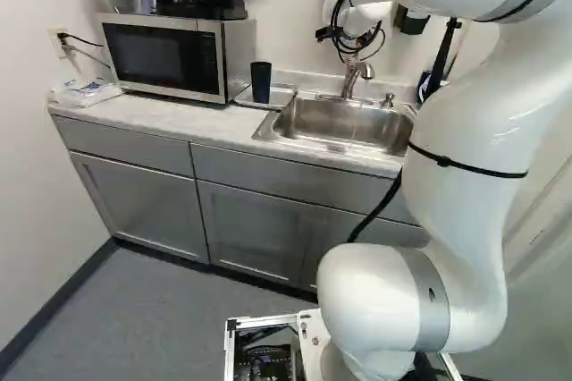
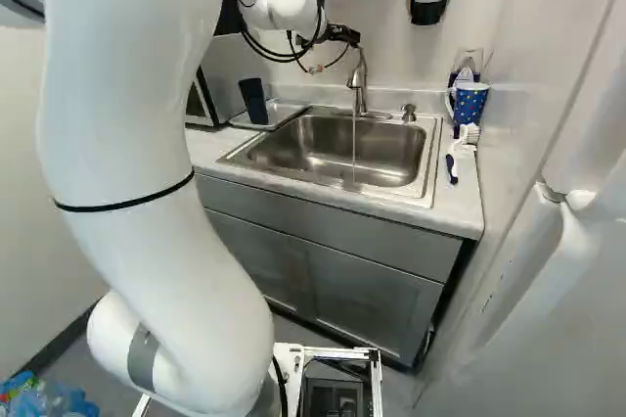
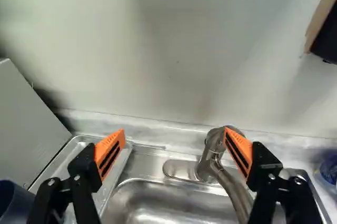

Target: Rinse the cup and place it in the tray

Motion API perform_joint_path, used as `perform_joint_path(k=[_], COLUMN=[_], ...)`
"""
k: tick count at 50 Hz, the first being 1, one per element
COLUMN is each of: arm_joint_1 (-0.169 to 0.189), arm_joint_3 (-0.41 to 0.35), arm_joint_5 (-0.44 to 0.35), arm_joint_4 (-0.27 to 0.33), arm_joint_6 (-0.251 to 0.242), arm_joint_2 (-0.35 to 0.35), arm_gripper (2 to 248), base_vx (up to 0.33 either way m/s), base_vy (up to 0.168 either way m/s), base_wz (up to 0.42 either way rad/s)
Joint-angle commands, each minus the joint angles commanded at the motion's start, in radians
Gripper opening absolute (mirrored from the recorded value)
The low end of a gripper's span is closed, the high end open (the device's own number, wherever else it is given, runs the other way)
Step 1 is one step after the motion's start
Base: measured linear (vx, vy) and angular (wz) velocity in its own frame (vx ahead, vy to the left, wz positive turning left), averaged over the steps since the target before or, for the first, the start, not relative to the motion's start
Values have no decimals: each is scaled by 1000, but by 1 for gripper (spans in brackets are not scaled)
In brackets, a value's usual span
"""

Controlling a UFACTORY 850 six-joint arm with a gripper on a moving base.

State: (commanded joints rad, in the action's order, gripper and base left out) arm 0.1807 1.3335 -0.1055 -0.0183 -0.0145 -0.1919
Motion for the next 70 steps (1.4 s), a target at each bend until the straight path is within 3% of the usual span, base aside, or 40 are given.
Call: perform_joint_path(k=[44, 70], arm_joint_1=[-7, 19], arm_joint_3=[16, 127], arm_joint_5=[0, 0], arm_joint_4=[0, 0], arm_joint_6=[0, 0], arm_joint_2=[18, -78], arm_gripper=[247, 247], base_vx=[0, 0], base_vy=[0, 0], base_wz=[0, 0])
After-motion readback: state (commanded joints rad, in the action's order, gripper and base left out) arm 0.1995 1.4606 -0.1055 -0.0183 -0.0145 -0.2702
